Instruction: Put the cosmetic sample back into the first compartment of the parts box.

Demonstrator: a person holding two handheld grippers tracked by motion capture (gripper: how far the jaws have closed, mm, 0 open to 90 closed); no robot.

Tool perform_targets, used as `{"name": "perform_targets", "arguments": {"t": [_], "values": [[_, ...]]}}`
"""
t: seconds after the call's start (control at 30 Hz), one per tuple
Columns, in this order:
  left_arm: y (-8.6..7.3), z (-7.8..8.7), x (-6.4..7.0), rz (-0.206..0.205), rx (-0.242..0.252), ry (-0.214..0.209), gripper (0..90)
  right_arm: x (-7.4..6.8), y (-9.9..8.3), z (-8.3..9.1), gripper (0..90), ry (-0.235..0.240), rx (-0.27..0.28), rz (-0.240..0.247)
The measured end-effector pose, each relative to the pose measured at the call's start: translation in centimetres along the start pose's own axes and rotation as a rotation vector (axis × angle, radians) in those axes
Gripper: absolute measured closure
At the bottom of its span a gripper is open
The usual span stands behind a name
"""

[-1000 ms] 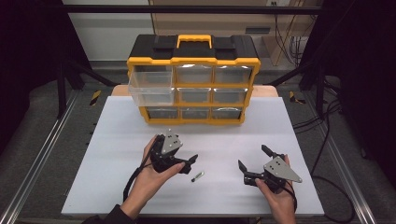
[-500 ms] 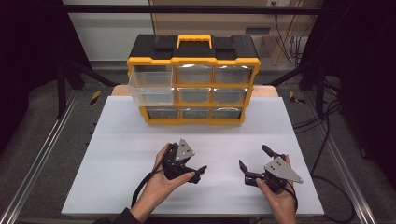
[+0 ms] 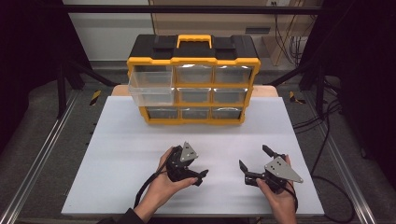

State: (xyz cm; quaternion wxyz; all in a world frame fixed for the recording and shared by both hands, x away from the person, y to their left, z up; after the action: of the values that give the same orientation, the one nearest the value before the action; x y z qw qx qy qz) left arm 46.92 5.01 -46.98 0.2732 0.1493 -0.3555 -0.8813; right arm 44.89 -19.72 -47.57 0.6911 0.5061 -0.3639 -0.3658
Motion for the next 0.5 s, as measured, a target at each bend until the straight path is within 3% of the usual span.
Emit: {"name": "perform_targets", "arguments": {"t": [0.2, 0.5], "values": [[-0.4, -0.34, 0.11, -0.021, -0.029, 0.002, 13.8, -0.04, -0.04, -0.08, 4.0, 0.004, -0.003, 0.001], [-0.75, -0.37, 0.52, -0.005, -0.047, -0.008, 24.4, 0.1, -0.07, 0.02, 4.2, 0.002, -0.001, -0.003]]}}
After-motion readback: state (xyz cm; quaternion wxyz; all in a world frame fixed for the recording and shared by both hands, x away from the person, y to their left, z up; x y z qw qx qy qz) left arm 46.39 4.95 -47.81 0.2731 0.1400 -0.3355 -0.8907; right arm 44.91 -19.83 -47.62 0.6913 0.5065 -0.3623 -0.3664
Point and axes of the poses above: each handheld gripper's, and its own axes: z roughly backward along the jaws, y roughly out of its top, x roughly to its right, the point moved 5 cm from there along -z, roughly forward along the jaws, and after that the axes turned 4 degrees about -x, right-handed, at the moved point
